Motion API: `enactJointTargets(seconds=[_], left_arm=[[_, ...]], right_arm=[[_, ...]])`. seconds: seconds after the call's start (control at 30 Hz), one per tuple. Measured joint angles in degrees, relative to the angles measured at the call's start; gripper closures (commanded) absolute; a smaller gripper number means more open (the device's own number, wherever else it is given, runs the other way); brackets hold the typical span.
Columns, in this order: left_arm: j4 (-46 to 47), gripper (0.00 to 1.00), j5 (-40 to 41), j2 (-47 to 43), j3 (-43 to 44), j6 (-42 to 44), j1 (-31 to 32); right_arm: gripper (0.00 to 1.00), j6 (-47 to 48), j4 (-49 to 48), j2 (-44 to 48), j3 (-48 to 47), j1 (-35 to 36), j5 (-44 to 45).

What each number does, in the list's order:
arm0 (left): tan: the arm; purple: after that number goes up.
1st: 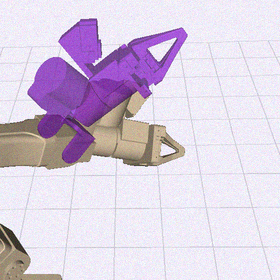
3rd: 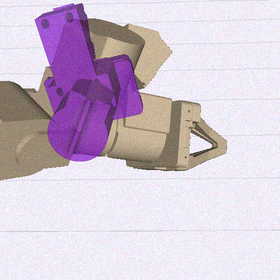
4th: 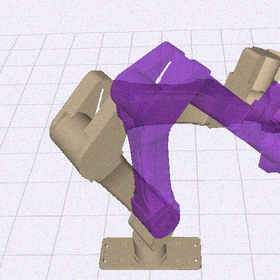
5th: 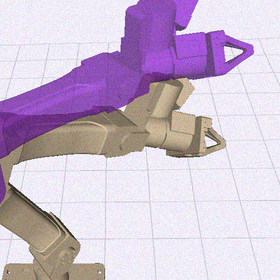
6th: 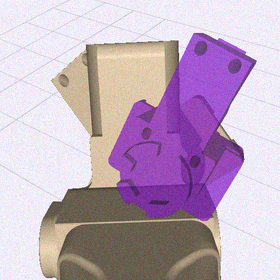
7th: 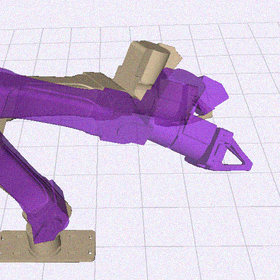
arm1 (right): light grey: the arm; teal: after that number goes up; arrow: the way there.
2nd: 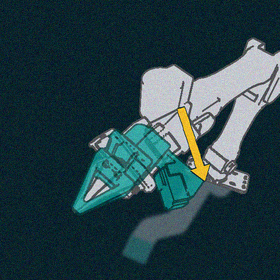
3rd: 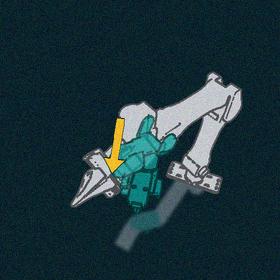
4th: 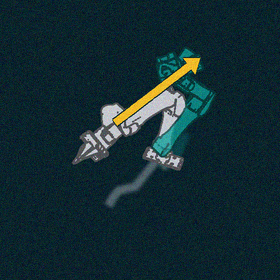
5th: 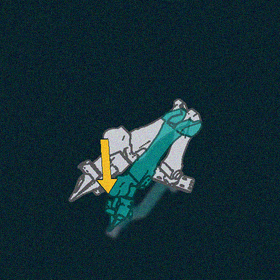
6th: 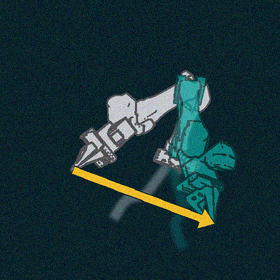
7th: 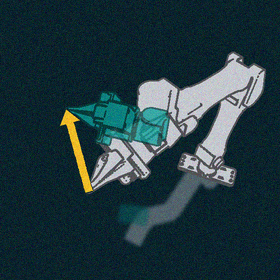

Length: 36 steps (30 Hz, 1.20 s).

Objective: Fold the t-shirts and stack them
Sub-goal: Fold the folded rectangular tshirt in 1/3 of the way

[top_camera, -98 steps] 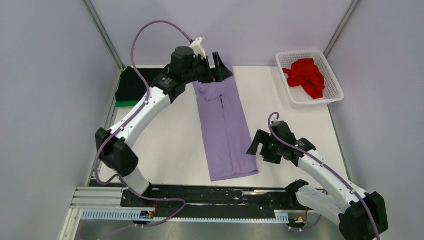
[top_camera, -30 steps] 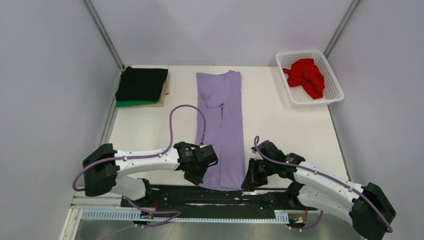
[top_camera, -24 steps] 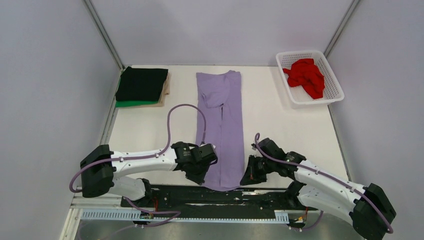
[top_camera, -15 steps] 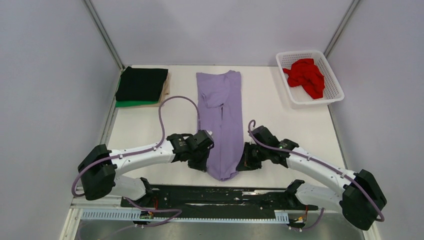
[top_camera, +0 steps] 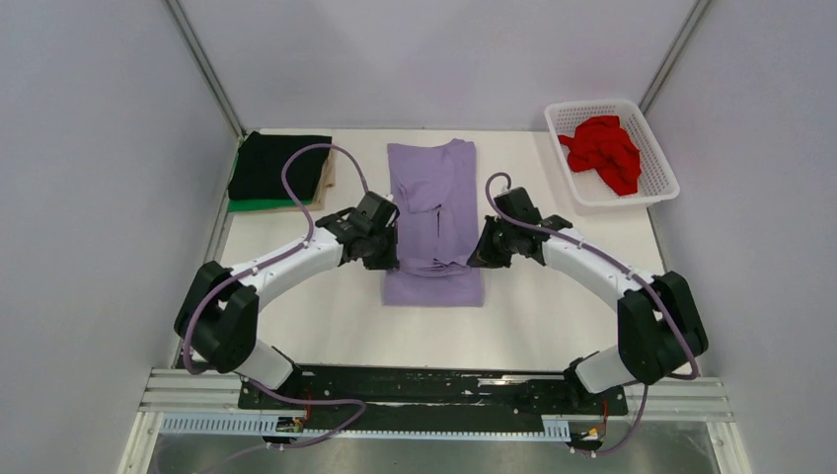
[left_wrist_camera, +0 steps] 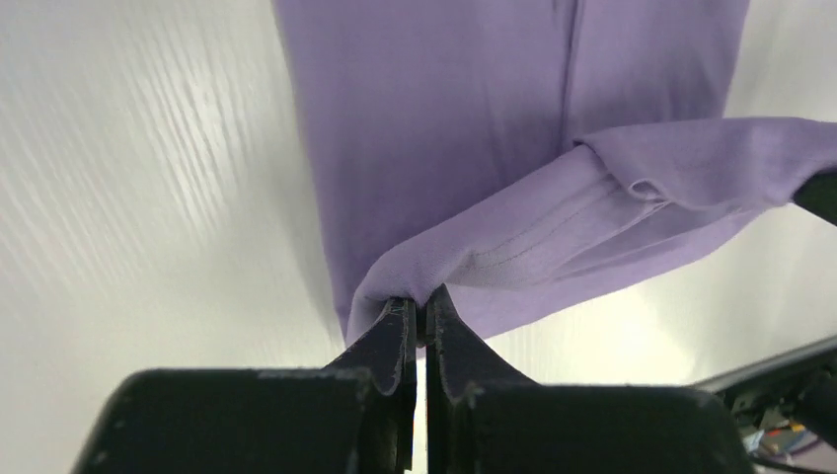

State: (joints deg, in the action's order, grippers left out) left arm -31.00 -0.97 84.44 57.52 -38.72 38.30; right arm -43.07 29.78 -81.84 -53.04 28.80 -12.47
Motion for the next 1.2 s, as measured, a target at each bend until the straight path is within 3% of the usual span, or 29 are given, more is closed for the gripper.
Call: enactJointTargets(seconds=[0.5, 0.83, 0.9, 0.93, 0.97, 1.03, 1.1, 1.2], left_arm=[[0.39, 0.99, -3.34, 18.6, 16.96, 7.13, -10.16], [-0.07, 0.89, -6.19, 26.62, 23.82, 9.27, -13.51], [-0.09, 0.82, -6.54, 28.28, 25.31, 9.22, -13.88], [-0.04, 0.7, -6.86, 29.31, 26.34, 9.2, -14.08], [-0.17, 0.65, -7.13, 30.16, 27.39, 9.2, -14.38], [-0.68, 0.31, -7.82, 32.81, 30.93, 8.98, -15.39], [-0.96, 0.06, -8.41, 35.36, 35.1, 8.57, -16.96], [-1.31, 0.01, -9.62, 37.24, 40.37, 8.22, -19.52]], right_arm=[[1.0, 5.35, -1.62, -17.05, -18.08, -7.58, -1.68], [0.97, 6.23, -1.86, -24.94, -23.87, -10.51, -3.98], [0.91, 6.14, -1.79, -27.26, -25.88, -11.13, -4.94], [0.85, 6.08, -1.88, -28.79, -27.3, -11.54, -5.73], [0.79, 5.84, -1.95, -30.05, -28.57, -11.96, -6.34], [0.75, 5.2, -2.1, -32.65, -31.32, -12.98, -7.48], [0.57, 4.46, -2.27, -34.86, -33.97, -14.36, -8.7], [0.42, 3.21, -2.49, -37.35, -38.4, -16.96, -10.99]])
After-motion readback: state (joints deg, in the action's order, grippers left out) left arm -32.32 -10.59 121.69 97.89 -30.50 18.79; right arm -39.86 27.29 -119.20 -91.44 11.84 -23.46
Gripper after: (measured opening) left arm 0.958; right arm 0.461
